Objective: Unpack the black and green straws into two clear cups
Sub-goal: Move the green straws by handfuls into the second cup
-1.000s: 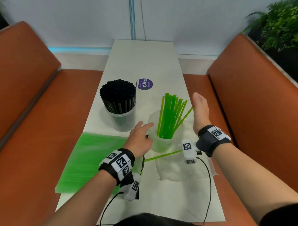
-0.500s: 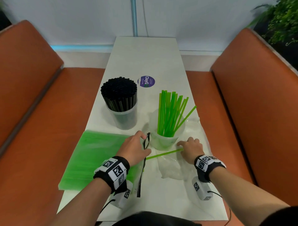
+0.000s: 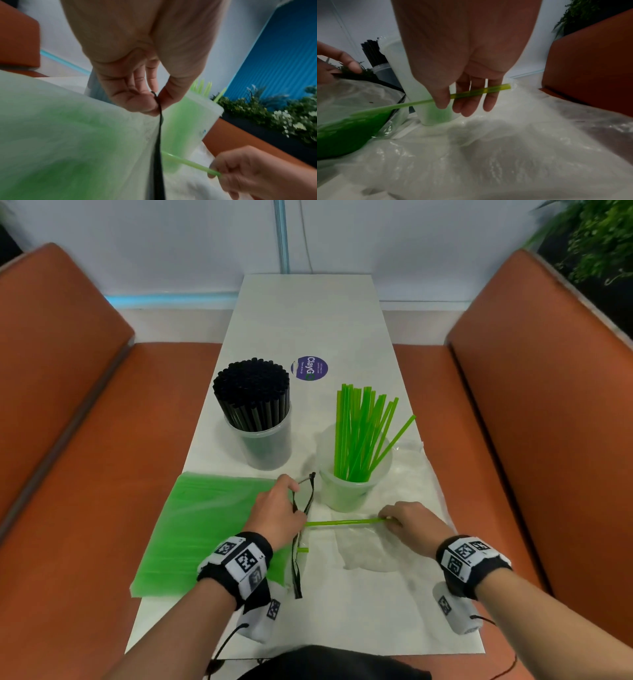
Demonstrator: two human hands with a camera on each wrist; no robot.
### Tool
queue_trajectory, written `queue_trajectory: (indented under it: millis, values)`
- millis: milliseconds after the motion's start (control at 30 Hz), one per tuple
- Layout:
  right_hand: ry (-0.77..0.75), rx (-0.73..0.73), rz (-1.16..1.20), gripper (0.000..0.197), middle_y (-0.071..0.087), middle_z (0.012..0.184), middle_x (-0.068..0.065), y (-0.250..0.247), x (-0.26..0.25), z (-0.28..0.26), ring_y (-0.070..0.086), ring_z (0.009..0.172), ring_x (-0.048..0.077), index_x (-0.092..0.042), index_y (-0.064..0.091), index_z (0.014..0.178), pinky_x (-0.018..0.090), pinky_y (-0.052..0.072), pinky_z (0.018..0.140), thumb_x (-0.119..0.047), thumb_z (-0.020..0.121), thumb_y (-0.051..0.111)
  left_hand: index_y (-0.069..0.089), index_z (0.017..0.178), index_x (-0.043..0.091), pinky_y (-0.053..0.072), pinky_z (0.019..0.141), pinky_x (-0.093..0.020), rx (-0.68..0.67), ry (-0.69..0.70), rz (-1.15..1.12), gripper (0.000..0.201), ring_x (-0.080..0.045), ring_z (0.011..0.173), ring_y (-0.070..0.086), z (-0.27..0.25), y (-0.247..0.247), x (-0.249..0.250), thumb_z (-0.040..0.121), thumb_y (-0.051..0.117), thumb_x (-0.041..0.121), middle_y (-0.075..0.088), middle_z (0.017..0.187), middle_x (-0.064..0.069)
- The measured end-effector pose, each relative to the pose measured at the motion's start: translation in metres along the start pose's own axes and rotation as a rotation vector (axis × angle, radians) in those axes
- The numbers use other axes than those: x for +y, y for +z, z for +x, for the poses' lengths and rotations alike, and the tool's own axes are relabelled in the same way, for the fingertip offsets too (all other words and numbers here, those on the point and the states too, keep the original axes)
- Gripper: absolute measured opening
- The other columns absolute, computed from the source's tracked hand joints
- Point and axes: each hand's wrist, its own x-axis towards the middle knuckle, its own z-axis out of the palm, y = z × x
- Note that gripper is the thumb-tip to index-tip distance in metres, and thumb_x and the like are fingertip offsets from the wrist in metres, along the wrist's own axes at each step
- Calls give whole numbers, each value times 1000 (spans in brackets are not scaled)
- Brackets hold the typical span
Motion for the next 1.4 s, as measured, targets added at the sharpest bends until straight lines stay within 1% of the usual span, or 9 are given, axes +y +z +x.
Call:
queue_trajectory:
  millis: [100, 333, 533, 700, 800, 933, 1167, 1300, 1400]
  values:
    - [-69, 53, 60, 25, 62, 101, -3, -3, -11, -10, 58, 92, 18, -30, 63, 119, 33, 48, 80, -29, 98, 51, 50, 107, 28, 59, 62, -40, 24, -14, -85, 37, -21, 54, 55, 2, -16, 0, 82, 60, 3, 55, 62, -4]
    - [-252, 48, 26, 32, 62, 97, 2, -10, -82, -4, 59, 88, 24, -33, 58, 130, 34, 48, 73, -36, 100, 49, 52, 112, 27, 50, 44, -21, 54, 17, -229, 39, -16, 44, 64, 0, -33, 4, 85, 63, 1, 63, 71, -7]
    - [-450, -14, 260, 50, 67, 97, 11, -19, -153, 29, 56, 91, 25, -12, 64, 118, 27, 45, 77, 10, 75, 50, 52, 113, 32, 55, 54, -26, 73, 29, -282, 41, -18, 47, 67, -4, -35, 6, 84, 65, 6, 67, 76, -6]
    - [-14, 26, 261, 51, 57, 128, 10, -9, -146, 35, 55, 115, 26, -19, 54, 134, 31, 45, 95, 0, 86, 49, 53, 114, 32, 55, 57, -26, 83, 15, -332, 40, -18, 50, 69, -4, -41, 1, 85, 66, 8, 67, 79, -5]
    - [123, -94, 310, 35, 63, 113, 17, 1, -149, 34, 66, 96, 30, -11, 60, 123, 32, 55, 81, -6, 91, 47, 53, 114, 32, 57, 56, -26, 78, 9, -363, 39, -19, 51, 69, -5, -41, 0, 86, 66, 6, 67, 83, -8]
    - [15, -87, 493, 23, 71, 77, 16, 4, -168, 33, 68, 61, 19, -11, 65, 79, 24, 54, 57, 3, 86, 48, 53, 113, 30, 61, 63, -36, 61, 16, -388, 40, -21, 52, 69, -6, -40, 3, 86, 64, 3, 67, 82, -9]
    - [-243, 25, 246, 20, 56, 95, 12, 10, -177, 42, 50, 82, 21, -4, 57, 95, 21, 36, 68, 3, 76, 55, 54, 114, 28, 62, 64, -40, 17, 29, -399, 38, -25, 54, 70, -6, -43, 2, 87, 63, 2, 67, 81, -8]
    - [-218, -77, 291, 38, 45, 76, -6, 17, -184, 56, 39, 61, 11, -24, 39, 68, 16, 32, 54, 13, 76, 45, 55, 113, 25, 60, 56, -33, -31, 27, -394, 34, -25, 53, 69, -5, -47, 5, 89, 59, 2, 68, 79, -9]
    - [-168, -245, 225, 45, 28, 70, -8, 19, -191, 67, 35, 69, 14, -22, 24, 63, 14, 29, 60, 6, 91, 45, 55, 113, 23, 57, 52, -28, -59, 38, -382, 32, -24, 51, 69, -5, -48, 9, 89, 57, 3, 68, 79, -9]
